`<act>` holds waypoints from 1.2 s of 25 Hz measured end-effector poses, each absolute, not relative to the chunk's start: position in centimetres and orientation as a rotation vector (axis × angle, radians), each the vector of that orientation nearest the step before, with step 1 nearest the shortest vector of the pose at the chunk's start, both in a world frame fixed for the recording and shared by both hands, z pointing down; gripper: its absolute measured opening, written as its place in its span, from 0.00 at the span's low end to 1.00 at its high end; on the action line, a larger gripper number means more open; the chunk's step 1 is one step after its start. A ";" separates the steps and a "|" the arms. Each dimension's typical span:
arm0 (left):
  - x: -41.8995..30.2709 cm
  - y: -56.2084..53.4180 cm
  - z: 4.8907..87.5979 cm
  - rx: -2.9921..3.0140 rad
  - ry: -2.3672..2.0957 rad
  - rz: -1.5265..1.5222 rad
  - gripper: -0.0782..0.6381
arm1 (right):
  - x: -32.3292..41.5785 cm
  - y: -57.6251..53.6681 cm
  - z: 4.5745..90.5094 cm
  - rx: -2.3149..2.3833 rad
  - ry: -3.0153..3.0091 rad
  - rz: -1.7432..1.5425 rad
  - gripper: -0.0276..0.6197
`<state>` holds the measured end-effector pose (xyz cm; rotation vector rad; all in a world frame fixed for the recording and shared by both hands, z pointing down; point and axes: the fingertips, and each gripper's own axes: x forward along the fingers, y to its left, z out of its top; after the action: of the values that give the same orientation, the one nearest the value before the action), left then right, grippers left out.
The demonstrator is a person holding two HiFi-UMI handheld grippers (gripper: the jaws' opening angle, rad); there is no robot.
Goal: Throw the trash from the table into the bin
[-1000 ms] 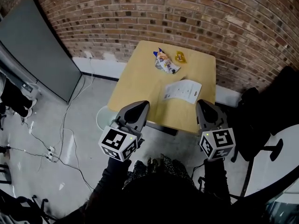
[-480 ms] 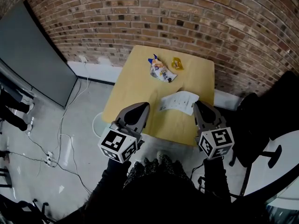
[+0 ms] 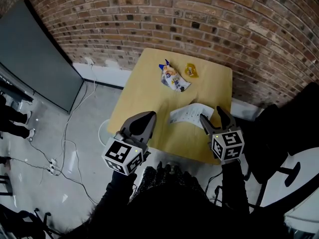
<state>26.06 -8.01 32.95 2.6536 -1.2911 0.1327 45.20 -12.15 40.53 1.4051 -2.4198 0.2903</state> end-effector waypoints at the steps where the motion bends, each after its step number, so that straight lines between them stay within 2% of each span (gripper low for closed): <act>1: 26.0 -8.1 33.0 2.649 -1.297 0.134 0.12 | 45.5 -12.5 41.2 1.401 -2.408 0.312 0.49; 14: 24.7 -8.5 33.7 2.594 -1.376 0.165 0.12 | 46.5 -15.4 47.2 1.293 -2.371 0.505 0.49; 24: 23.9 -8.5 33.8 2.547 -1.460 0.170 0.12 | 45.4 -15.7 49.5 1.130 -2.387 0.522 0.48; 25: 23.9 -8.5 33.8 2.544 -1.468 0.171 0.12 | 45.3 -15.6 49.4 1.122 -2.389 0.511 0.43; 27: 23.8 -8.5 33.6 2.535 -1.491 0.175 0.12 | 45.2 -15.7 48.8 1.112 -2.416 0.472 0.16; 30: 23.5 -8.6 33.6 2.523 -1.525 0.176 0.12 | 44.3 -15.6 47.7 1.052 -2.517 0.460 0.07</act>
<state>23.51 -8.61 33.61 2.5230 -1.5245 0.1760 44.29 -15.59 47.69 1.0521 -2.5168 0.4603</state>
